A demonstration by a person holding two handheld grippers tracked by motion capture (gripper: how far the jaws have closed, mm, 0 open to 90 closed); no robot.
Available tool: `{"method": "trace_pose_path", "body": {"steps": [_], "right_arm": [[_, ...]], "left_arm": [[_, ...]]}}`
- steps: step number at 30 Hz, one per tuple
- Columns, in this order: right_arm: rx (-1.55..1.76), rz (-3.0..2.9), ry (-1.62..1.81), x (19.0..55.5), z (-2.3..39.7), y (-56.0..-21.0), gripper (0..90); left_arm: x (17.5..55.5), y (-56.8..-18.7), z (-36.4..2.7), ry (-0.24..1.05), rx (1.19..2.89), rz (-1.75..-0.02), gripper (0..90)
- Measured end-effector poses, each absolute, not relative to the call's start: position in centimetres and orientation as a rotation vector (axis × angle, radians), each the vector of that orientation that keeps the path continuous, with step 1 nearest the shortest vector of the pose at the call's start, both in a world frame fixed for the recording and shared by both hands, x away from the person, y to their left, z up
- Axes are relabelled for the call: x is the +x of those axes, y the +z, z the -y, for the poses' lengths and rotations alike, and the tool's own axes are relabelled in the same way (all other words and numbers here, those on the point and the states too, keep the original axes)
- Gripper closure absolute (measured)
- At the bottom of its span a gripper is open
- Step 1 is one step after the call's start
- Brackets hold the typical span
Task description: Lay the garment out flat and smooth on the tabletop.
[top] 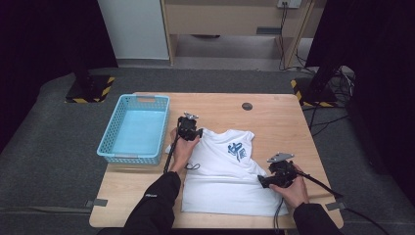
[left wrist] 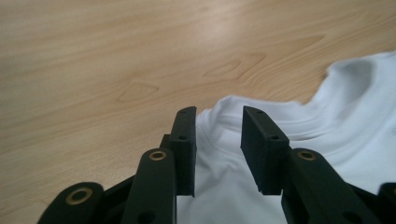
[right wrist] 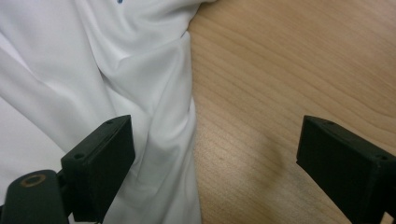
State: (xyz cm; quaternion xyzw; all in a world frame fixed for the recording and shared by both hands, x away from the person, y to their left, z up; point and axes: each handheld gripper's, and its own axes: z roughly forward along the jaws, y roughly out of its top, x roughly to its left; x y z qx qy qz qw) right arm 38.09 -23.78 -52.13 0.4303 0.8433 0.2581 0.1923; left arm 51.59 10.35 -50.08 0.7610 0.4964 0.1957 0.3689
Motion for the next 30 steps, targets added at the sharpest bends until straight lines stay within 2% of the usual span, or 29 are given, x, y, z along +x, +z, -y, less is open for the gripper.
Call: {"method": "trace_pose_path", "body": {"steps": [7,14,19,30], "right_arm": [[1.262,-2.285,0.896,37.7,24.2,-51.0,11.5],[1.16,-2.347,0.892,36.5,22.1,-51.0,11.0],[1.164,-2.399,0.899,36.0,21.1,-51.5,10.7],[1.145,-2.442,0.811,35.8,20.5,-52.6,9.8]], "left_arm": [[47.4,-47.1,-12.2,0.538,2.025,-1.191,49.2],[44.3,-48.1,-15.1,0.49,2.048,-1.238,45.7],[44.4,-50.0,-15.2,0.442,2.089,-1.261,44.9],[47.0,-52.1,-12.8,0.509,2.186,-1.224,41.2]]}}
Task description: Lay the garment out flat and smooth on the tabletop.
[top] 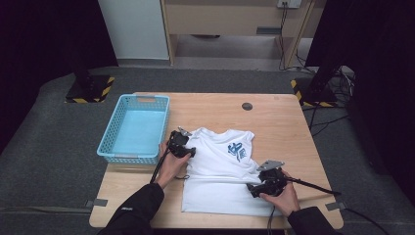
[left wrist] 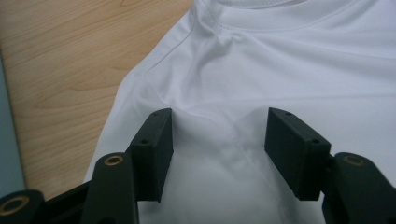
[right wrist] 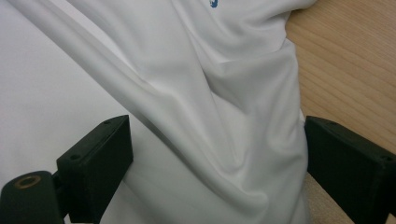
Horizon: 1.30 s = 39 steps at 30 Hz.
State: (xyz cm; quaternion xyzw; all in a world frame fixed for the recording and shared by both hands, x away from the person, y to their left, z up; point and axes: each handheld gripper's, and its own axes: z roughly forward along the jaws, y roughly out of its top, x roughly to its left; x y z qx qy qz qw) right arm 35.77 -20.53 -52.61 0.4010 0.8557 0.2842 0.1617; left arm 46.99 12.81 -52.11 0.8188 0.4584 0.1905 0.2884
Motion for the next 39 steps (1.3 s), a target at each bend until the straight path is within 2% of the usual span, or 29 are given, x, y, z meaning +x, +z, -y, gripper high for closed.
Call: {"method": "trace_pose_path", "body": {"steps": [13,15,19,21,28,39], "right_arm": [[1.132,-2.512,0.808,35.1,20.6,-52.6,7.9],[1.116,-2.527,0.803,34.9,20.6,-52.6,7.9],[1.098,-2.556,0.784,34.5,20.7,-52.4,7.8],[1.064,-2.56,0.744,34.4,20.6,-52.2,6.9],[1.101,-2.411,0.892,35.5,21.2,-50.5,12.5],[1.234,-2.228,1.002,40.7,22.1,-49.4,13.7]], "left_arm": [[51.0,-52.6,-11.6,0.613,2.129,-1.242,36.3],[51.5,-52.7,-11.5,0.609,2.118,-1.244,33.3],[51.2,-52.4,-11.2,0.556,2.138,-1.24,33.6],[50.4,-51.7,-10.9,0.533,2.186,-1.212,33.6],[44.5,-49.3,-11.2,0.479,2.113,-1.14,33.7],[37.1,-50.9,-11.4,0.352,2.203,-1.101,31.5]]}}
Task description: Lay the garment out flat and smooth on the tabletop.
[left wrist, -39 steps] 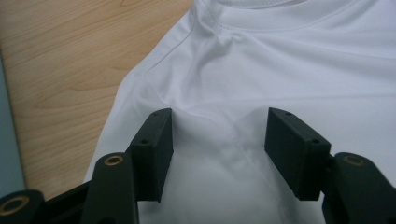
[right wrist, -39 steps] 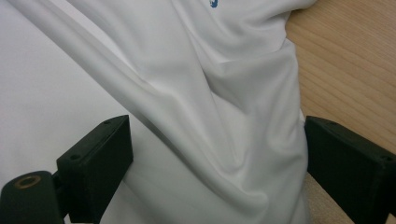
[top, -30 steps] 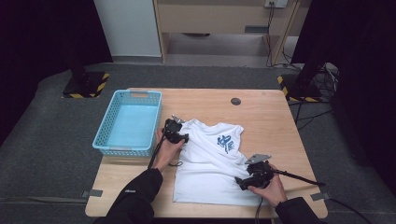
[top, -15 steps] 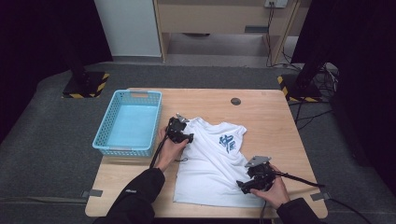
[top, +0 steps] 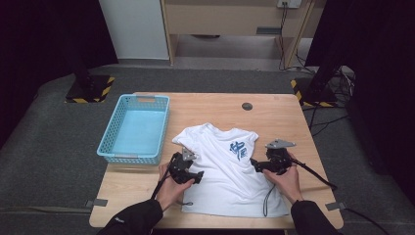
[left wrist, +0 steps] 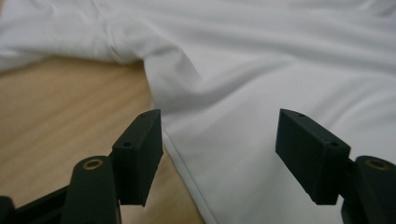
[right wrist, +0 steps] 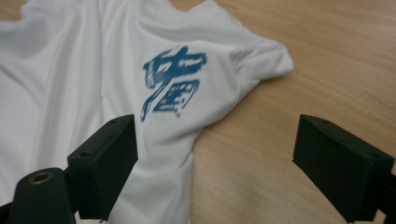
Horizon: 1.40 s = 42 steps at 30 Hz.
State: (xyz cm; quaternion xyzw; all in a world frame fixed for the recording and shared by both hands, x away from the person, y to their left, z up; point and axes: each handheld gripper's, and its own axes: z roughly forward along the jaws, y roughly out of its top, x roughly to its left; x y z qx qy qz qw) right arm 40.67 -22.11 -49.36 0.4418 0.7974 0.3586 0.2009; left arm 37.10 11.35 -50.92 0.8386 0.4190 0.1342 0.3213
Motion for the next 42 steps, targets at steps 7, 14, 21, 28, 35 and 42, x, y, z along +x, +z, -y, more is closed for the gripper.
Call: {"method": "trace_pose_path", "body": {"steps": [7,14,21,28,35,42], "right_arm": [[1.301,-2.164,1.028,44.3,21.7,-49.5,15.7],[1.37,-2.14,1.02,47.8,22.4,-50.4,20.5],[1.444,-2.115,1.007,49.4,23.4,-51.1,20.8],[1.468,-2.144,0.939,51.4,23.1,-52.7,23.9],[1.414,-2.12,0.958,51.8,22.5,-53.3,52.0],[1.442,-2.096,1.068,51.5,23.2,-51.8,88.7]], "left_arm": [[34.9,-52.1,-11.8,0.368,2.286,-1.069,27.6],[33.5,-52.5,-12.8,0.387,2.25,-1.062,23.0],[32.9,-52.8,-13.4,0.393,2.236,-1.052,15.8],[32.1,-52.9,-14.6,0.398,2.23,-1.065,12.0],[31.1,-52.9,-15.8,0.399,2.233,-1.093,10.1],[31.3,-52.9,-15.8,0.394,2.242,-1.096,8.0]]}}
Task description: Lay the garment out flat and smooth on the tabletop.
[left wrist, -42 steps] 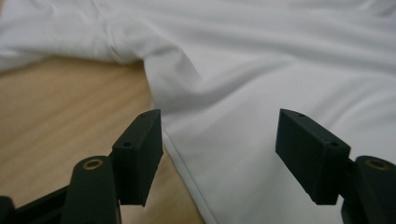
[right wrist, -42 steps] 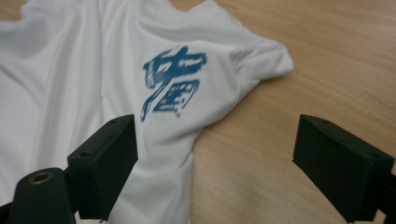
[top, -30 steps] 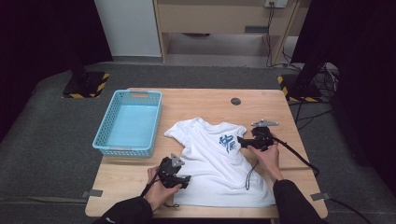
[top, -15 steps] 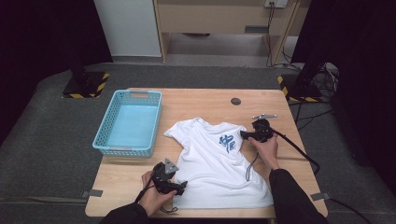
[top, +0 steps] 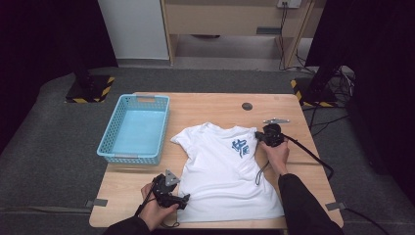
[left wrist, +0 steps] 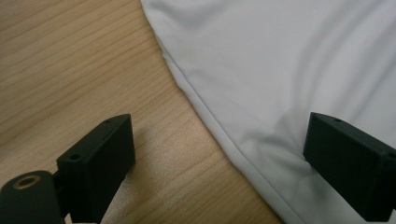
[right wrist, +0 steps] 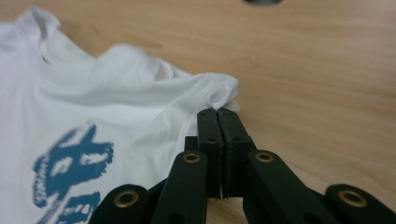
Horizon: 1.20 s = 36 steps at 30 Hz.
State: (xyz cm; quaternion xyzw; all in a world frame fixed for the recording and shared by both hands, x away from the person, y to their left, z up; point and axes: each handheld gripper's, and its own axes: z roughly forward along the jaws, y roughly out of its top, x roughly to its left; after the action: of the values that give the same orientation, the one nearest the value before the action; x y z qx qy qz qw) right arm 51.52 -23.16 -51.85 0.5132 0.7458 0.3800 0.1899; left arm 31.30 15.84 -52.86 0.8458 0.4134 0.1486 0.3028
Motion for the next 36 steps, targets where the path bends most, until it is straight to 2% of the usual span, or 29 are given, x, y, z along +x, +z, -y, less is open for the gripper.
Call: {"method": "trace_pose_path", "body": {"steps": [5,8,12,15,17,18,21,26,33,34,36], "right_arm": [[1.304,-2.046,1.103,50.7,22.8,-48.8,89.3],[1.188,-2.113,1.14,49.8,20.6,-47.8,89.4],[1.026,-2.309,1.155,48.2,16.2,-48.3,88.4],[1.019,-2.428,1.171,47.6,14.0,-49.4,75.4],[1.014,-2.388,1.176,47.6,14.0,-49.2,67.6],[1.038,-2.357,1.191,47.8,14.5,-48.8,60.8],[1.079,-2.242,1.2,48.4,16.4,-48.0,56.9],[1.101,-2.276,1.087,49.8,17.7,-49.9,44.9],[1.012,-2.319,1.098,52.5,16.5,-51.3,45.6],[1.013,-2.319,1.087,52.9,16.4,-51.5,47.1],[0.998,-2.33,1.084,53.6,16.3,-51.8,57.0]], "left_arm": [[31.4,-52.9,-15.8,0.393,2.244,-1.094,7.3],[31.5,-52.9,-15.7,0.392,2.245,-1.093,7.1],[31.5,-52.9,-15.7,0.392,2.245,-1.093,7.0],[31.5,-52.9,-15.7,0.392,2.245,-1.091,7.0],[31.5,-52.9,-15.7,0.393,2.243,-1.09,7.0],[31.5,-52.9,-15.8,0.394,2.243,-1.09,7.1],[31.5,-52.9,-15.7,0.392,2.245,-1.088,6.9],[31.6,-52.9,-15.6,0.391,2.246,-1.082,6.5],[31.6,-52.9,-15.6,0.388,2.25,-1.073,6.4],[31.6,-52.9,-15.6,0.388,2.249,-1.07,6.4],[31.7,-52.9,-15.6,0.388,2.248,-1.066,6.4]]}}
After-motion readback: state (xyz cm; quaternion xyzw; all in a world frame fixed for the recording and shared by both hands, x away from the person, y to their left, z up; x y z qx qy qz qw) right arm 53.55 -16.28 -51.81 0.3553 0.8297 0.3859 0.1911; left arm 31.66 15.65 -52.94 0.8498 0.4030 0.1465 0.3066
